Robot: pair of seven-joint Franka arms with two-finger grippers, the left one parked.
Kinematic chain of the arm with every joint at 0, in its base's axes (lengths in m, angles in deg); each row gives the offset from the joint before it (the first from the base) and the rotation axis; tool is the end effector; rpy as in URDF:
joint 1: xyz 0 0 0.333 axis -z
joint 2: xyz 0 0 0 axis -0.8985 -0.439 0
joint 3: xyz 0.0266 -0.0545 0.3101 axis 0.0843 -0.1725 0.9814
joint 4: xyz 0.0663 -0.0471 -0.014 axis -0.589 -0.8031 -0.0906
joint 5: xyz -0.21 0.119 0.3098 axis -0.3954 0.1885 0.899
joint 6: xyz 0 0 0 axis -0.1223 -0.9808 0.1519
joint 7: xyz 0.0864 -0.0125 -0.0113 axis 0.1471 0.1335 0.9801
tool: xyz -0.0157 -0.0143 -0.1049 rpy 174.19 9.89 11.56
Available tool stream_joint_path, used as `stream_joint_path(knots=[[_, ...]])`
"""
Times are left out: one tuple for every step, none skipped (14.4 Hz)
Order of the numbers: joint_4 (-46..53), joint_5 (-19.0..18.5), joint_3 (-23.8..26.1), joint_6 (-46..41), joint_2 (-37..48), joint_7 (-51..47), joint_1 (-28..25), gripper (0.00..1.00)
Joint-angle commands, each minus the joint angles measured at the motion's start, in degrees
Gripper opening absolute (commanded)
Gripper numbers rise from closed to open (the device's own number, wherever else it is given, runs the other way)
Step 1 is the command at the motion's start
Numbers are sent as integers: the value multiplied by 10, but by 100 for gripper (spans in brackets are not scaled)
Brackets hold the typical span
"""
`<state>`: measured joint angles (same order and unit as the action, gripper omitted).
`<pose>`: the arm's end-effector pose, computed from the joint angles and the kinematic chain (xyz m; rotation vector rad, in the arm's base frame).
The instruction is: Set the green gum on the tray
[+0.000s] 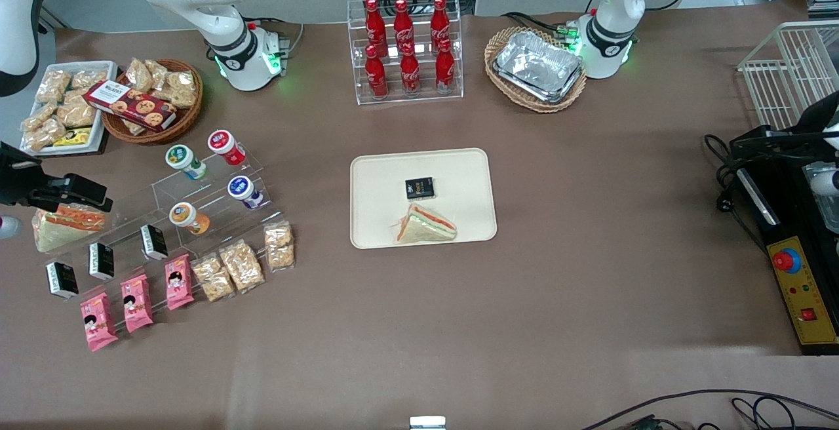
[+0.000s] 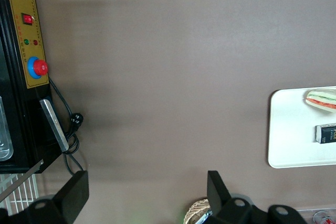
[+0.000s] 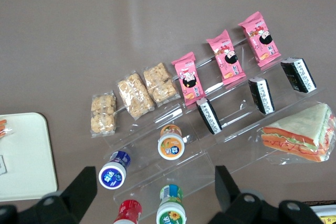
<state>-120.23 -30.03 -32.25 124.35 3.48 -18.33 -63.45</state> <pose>0.5970 -0.0415 0.5936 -3.1112 0.0886 0.0024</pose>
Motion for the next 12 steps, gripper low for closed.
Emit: stream_joint_path(knots=[[-3,16,0,-38,21,-2,2,100],[-22,17,0,-41,34,3,3,100],[-42,16,-3,-40,53,8,2,100],[-64,16,-3,-39,71,12,2,100],[-93,15,-3,-37,96,12,2,100],[-130,15,-3,-28,126,13,2,100],[-169,15,-4,-15,159,17,2,100],[-210,14,-6,-3,193,24,3,100],[-244,13,-7,7,221,30,3,100],[-266,11,-8,12,239,33,6,100],[-281,11,-8,19,249,39,17,100],[-286,11,-9,26,251,49,20,100]])
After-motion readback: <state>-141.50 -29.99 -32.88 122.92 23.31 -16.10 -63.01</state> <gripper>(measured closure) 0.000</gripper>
